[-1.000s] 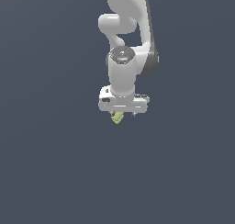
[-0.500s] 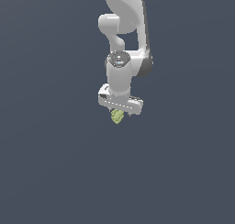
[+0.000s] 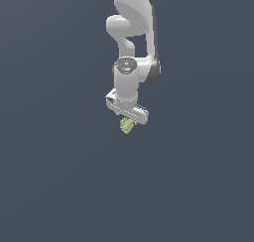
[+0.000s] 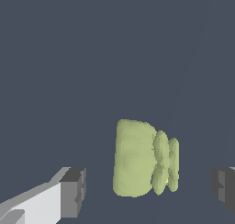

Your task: Pick up the object and move it to a goal position.

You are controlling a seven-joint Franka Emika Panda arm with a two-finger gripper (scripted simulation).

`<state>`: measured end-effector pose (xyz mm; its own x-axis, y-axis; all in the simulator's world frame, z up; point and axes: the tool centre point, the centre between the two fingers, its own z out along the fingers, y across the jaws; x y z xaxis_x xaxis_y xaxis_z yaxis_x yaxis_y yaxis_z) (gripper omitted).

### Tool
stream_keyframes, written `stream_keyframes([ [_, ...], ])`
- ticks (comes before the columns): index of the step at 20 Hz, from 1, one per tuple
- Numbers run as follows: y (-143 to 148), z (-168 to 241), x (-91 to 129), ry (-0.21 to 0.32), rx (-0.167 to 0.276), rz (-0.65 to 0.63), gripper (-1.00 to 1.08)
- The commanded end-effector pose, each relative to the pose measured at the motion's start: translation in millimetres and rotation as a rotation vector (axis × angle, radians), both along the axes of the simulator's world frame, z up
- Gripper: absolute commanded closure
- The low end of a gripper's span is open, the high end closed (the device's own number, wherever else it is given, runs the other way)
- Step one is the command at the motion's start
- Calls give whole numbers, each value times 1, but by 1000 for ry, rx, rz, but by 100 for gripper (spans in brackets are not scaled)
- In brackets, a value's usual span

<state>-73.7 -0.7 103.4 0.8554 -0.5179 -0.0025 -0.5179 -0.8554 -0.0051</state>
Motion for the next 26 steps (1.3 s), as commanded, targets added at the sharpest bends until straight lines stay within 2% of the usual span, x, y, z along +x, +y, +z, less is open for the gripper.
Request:
stream_keyframes([
  [1, -2, -3, -5, 0, -3, -35, -92],
  [12, -4, -9, -10, 1, -5, -66, -92],
  [26, -4, -57, -11, 1, -6, -71, -92],
])
